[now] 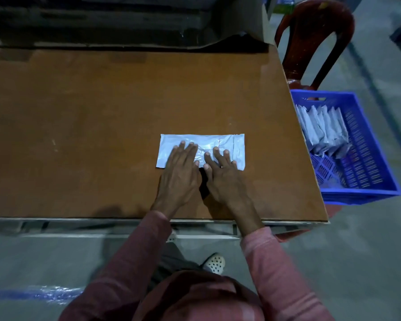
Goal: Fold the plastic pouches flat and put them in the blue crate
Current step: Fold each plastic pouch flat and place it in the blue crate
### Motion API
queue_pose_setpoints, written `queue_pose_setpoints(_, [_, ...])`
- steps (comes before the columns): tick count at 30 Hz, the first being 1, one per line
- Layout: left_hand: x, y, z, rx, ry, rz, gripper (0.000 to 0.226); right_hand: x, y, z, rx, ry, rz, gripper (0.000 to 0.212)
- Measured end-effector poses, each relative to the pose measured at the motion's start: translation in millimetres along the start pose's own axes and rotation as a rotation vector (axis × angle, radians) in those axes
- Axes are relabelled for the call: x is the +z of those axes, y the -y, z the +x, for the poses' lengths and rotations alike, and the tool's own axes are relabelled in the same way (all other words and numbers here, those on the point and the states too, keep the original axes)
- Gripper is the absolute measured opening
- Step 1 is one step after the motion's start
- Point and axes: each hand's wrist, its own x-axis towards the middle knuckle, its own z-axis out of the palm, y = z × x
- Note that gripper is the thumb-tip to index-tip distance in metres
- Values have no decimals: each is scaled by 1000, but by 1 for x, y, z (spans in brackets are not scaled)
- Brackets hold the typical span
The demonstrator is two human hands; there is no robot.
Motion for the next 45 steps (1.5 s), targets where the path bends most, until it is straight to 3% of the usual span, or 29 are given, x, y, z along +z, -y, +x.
queue_pose_setpoints(6, [3, -5, -15, -31, 154, 27, 61, -2, -3, -2, -16, 37, -33, 52])
queue_pose_setpoints(13, [-17, -13, 1, -26, 235, 126, 52, -13, 2, 8, 15, 94, -63, 51])
queue_pose_setpoints(17, [-27, -16, 27, -17, 212, 201, 44, -26, 15, 29, 34, -67, -9, 55])
queue_pose_setpoints(20, [-20, -6, 33, -34, 263, 235, 52, -26, 16, 34, 33, -18, -18, 52])
queue_pose_setpoints(26, [-4, 4, 27, -47, 308, 313, 64, -10, 6, 34, -20, 10, -19, 78])
queue_pose_setpoints(32, [7, 15, 25, -2, 280, 366, 57, 12, 2, 37, -24, -146, 86, 66])
queue_pose_setpoints(37, [18, 15, 21, -13, 300, 400, 61, 23, 4, 37, -33, -235, 88, 73])
queue_pose_setpoints(41, [7, 11, 22, -18, 326, 377, 64, 19, 7, 33, -34, -196, 71, 69])
queue_pose_setpoints(45, [-7, 3, 25, -38, 375, 346, 69, -1, 4, 46, -26, -7, -120, 70])
